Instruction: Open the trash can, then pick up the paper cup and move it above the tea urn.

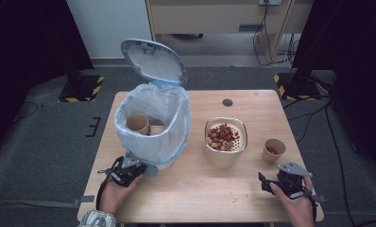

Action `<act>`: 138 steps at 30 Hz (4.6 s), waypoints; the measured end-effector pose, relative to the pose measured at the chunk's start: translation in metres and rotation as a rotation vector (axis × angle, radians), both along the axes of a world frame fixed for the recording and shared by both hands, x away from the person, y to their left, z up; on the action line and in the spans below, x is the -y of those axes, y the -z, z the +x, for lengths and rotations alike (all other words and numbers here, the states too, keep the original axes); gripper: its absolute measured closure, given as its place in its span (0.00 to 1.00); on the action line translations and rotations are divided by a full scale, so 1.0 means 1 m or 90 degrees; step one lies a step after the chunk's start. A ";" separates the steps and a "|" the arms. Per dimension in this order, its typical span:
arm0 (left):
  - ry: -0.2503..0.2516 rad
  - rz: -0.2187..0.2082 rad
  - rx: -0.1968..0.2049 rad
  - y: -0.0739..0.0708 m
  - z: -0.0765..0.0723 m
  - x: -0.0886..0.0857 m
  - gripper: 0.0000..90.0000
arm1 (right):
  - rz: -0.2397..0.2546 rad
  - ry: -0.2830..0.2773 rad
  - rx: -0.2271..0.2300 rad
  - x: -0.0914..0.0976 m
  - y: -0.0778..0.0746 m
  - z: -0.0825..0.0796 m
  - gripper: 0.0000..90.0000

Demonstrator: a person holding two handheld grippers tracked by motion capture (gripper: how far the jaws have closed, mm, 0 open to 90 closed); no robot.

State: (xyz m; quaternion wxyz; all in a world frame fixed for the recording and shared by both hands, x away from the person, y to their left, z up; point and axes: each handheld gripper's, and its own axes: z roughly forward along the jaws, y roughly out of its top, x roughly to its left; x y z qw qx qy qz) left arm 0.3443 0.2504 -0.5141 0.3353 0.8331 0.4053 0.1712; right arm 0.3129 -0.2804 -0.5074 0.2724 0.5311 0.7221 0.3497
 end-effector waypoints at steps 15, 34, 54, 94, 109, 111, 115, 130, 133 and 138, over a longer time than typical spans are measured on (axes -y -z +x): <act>0.002 -0.001 0.000 0.000 0.000 0.000 1.00 | 0.035 0.053 0.015 0.016 0.003 0.023 0.05; 0.001 -0.002 0.000 0.000 0.000 0.000 1.00 | 0.045 0.059 0.048 0.019 0.002 0.041 0.04; 0.002 -0.002 0.000 0.000 0.001 0.000 1.00 | 0.053 0.059 0.080 0.015 0.000 0.057 0.07; 0.004 -0.001 0.000 0.000 0.000 0.001 1.00 | 0.036 0.054 0.086 0.014 0.010 0.083 0.20; 0.004 -0.001 0.000 0.000 0.000 0.001 1.00 | 0.044 0.026 0.093 0.018 0.012 0.085 0.28; 0.005 0.000 0.000 0.000 0.000 0.001 1.00 | 0.046 0.028 0.099 0.019 0.010 0.084 0.28; 0.005 -0.001 0.000 0.000 0.000 0.001 1.00 | 0.045 0.036 0.117 0.021 0.005 0.082 0.29; 0.005 -0.003 -0.001 0.000 0.000 0.001 1.00 | 0.035 0.034 0.143 0.022 -0.007 0.081 0.30; 0.004 -0.003 -0.001 0.000 0.000 0.001 1.00 | 0.034 0.031 0.143 0.023 -0.008 0.080 0.30; 0.004 -0.003 -0.001 0.000 0.000 0.001 1.00 | 0.031 0.025 0.148 0.023 -0.013 0.079 0.30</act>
